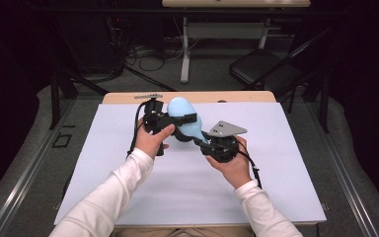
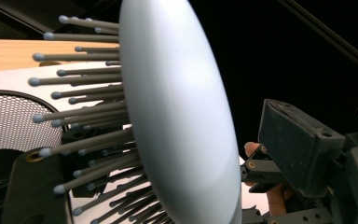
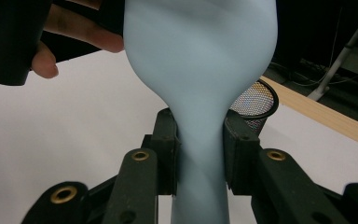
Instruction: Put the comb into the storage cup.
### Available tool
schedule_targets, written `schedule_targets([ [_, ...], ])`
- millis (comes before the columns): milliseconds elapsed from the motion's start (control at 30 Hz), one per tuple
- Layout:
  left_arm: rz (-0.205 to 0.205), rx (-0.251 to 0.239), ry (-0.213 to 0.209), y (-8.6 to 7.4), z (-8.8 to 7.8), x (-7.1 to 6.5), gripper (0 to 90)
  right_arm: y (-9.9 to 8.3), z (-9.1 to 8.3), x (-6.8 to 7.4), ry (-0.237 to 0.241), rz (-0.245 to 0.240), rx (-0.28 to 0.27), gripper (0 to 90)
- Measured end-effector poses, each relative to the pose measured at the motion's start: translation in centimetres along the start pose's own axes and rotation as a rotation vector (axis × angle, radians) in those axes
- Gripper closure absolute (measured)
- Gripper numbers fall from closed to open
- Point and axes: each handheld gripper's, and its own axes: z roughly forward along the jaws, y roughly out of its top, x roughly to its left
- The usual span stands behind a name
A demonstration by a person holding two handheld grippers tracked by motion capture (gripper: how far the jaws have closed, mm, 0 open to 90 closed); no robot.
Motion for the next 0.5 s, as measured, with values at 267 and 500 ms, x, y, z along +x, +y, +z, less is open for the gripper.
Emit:
schedule_targets([
  [267, -0.027, 0.002, 0.014, -0.12, 0.03, -0.03, 26.3, -0.05, 0.03, 0.03, 0.001, -0.002, 0.001, 69.6],
  [500, -0.05, 0.0, 0.003, -0.08, -0.04, 0.12, 28.7, -0.07, 0.06, 0.08, 0.001, -0.004, -0.001, 69.7],
])
